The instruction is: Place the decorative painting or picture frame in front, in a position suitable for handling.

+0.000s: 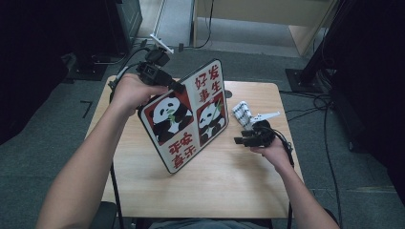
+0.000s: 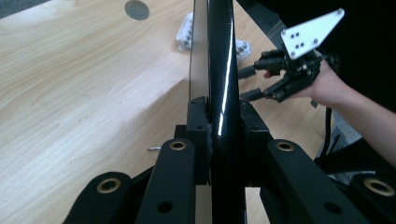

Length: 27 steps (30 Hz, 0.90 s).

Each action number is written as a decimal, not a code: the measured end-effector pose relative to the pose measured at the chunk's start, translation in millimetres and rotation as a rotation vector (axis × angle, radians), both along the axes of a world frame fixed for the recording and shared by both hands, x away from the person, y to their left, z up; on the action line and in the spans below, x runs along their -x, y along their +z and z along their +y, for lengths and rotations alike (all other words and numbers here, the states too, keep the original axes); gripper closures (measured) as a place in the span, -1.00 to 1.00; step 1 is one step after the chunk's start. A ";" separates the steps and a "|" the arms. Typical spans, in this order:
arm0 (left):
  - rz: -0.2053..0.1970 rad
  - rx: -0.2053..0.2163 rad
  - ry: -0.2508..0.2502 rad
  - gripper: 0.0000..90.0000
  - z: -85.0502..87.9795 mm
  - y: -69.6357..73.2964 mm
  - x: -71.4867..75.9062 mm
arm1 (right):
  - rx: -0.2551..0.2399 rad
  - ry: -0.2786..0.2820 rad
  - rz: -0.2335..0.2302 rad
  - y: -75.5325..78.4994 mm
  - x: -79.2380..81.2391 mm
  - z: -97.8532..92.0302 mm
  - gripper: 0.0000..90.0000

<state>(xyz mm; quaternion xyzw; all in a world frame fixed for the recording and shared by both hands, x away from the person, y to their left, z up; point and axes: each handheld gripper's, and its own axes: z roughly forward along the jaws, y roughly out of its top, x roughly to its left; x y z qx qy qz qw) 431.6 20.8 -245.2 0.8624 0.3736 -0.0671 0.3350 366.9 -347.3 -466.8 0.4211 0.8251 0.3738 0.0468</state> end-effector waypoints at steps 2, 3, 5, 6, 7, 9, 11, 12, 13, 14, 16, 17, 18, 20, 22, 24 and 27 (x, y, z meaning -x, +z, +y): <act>0.004 0.009 -0.005 0.76 2.0 -1.0 0.3 | -0.007 -0.005 0.002 -0.2 -0.6 -0.3 0.03; 0.001 0.008 -0.006 0.76 2.8 -0.9 0.5 | -0.007 -0.005 0.002 -0.2 -0.6 -0.3 0.03; 0.009 0.021 -0.002 0.75 4.6 -1.8 0.3 | -0.008 -0.006 0.002 -0.1 -0.6 -0.2 0.03; 0.003 0.014 0.000 0.75 4.9 -2.1 0.4 | -0.007 -0.005 0.002 -0.2 -0.5 0.0 0.03; 0.002 0.012 -0.009 0.76 4.8 -2.0 0.4 | -0.005 -0.005 0.003 -0.3 -0.3 0.4 0.03; -0.001 0.008 -0.004 0.76 3.1 -2.1 0.4 | -0.001 -0.001 0.003 -0.4 0.0 1.1 0.02; 0.001 -0.001 -0.011 0.75 0.7 -1.8 -0.4 | 0.002 -0.002 0.003 -0.3 0.4 1.7 0.02; 0.003 -0.005 -0.008 0.75 -1.8 -1.7 -0.6 | 0.003 -0.001 0.003 -0.2 0.5 1.6 0.02; 0.004 -0.013 -0.012 0.74 -3.5 -1.4 -1.1 | 0.002 0.000 0.002 0.1 0.7 1.4 0.02; 0.013 -0.012 -0.012 0.71 -5.1 -1.5 -1.6 | -0.001 -0.005 0.000 0.8 1.3 0.6 0.02; 0.013 -0.020 -0.012 0.68 -6.7 -1.2 -2.6 | -0.003 -0.004 -0.002 0.8 1.2 0.0 0.02; 0.005 -0.044 0.012 0.49 -6.6 -1.4 -3.7 | -0.002 -0.005 -0.004 0.8 1.2 -1.3 0.02; 0.005 -0.044 0.012 0.43 -6.6 -1.4 -3.7 | -0.002 -0.005 -0.004 0.8 1.2 -1.3 0.02; 0.013 -0.053 0.029 0.38 -5.2 -2.3 -5.6 | -0.004 -0.004 -0.002 0.8 1.0 -2.0 0.02; 0.016 -0.058 0.035 0.23 -5.5 -2.7 -6.4 | -0.003 -0.003 -0.004 0.7 1.1 -1.5 0.02; 0.025 -0.076 0.042 0.17 -5.4 -3.5 -8.7 | -0.003 -0.003 -0.003 0.6 1.1 -1.2 0.02; 0.035 -0.084 0.057 -0.06 -3.6 -5.6 -12.1 | -0.003 0.002 0.006 0.4 1.6 1.0 0.02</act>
